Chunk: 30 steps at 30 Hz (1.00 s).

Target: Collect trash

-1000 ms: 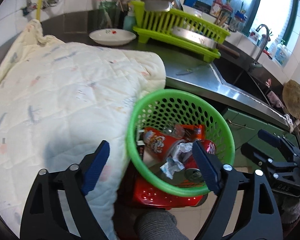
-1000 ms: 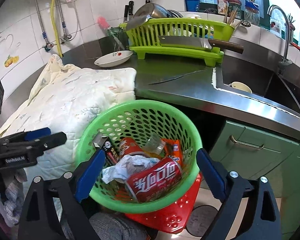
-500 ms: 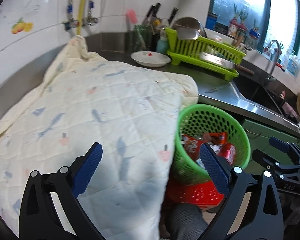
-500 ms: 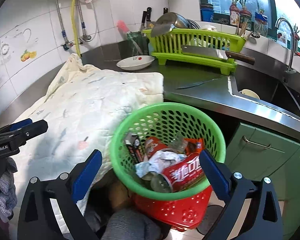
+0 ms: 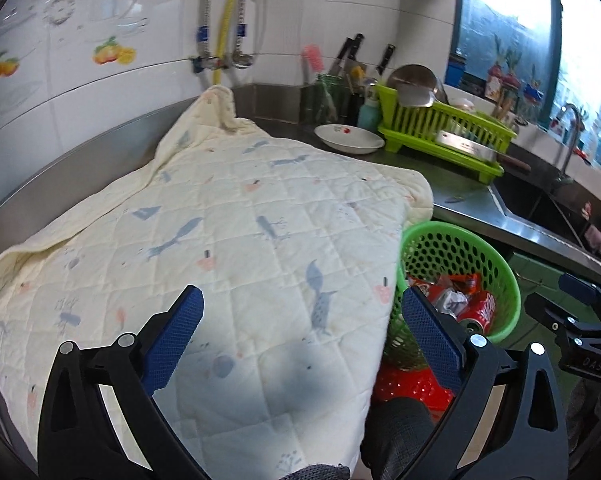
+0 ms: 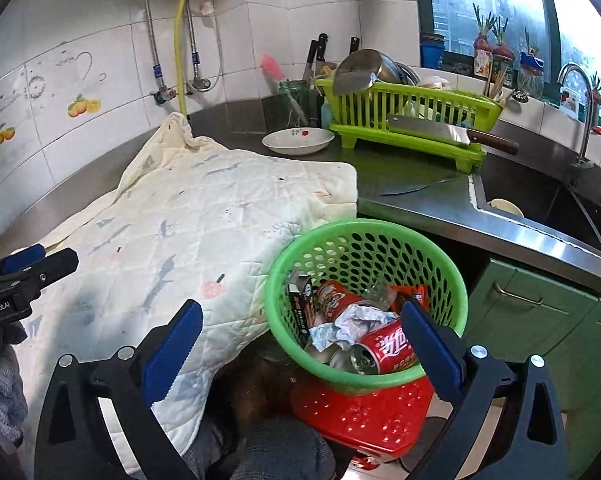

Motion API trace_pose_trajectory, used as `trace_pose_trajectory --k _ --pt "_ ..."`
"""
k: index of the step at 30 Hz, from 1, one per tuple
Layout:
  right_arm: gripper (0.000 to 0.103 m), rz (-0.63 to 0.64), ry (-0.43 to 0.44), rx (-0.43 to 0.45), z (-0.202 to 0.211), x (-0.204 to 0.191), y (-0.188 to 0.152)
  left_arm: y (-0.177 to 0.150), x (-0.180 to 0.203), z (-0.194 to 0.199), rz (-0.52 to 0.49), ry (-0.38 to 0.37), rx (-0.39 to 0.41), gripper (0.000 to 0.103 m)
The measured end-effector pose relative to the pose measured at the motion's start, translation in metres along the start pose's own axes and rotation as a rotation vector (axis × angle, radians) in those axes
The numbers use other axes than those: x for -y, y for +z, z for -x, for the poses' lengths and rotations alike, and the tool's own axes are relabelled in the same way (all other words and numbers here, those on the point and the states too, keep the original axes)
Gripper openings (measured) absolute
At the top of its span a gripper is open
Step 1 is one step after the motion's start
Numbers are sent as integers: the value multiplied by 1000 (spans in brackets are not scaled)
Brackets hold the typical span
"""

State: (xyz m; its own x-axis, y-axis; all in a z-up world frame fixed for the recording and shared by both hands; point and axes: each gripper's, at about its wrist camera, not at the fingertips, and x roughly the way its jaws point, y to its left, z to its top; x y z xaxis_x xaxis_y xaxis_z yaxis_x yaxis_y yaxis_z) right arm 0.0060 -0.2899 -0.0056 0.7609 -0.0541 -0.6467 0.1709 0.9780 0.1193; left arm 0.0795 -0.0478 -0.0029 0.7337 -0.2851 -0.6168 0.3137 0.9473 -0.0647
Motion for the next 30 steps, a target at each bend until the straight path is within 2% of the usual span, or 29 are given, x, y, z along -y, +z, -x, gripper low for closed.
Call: trace_pose_trajectory --k 6,19,30 --pt "96 0 6 9 6 -5 -2 -7 -14 13 19 57 27 98" --pt "96 10 30 33 18 -15 0 -9 -19 33 -2 118 79 98" --pt "96 12 25 43 23 -17 -1 -13 -16 39 -13 118 89 98"
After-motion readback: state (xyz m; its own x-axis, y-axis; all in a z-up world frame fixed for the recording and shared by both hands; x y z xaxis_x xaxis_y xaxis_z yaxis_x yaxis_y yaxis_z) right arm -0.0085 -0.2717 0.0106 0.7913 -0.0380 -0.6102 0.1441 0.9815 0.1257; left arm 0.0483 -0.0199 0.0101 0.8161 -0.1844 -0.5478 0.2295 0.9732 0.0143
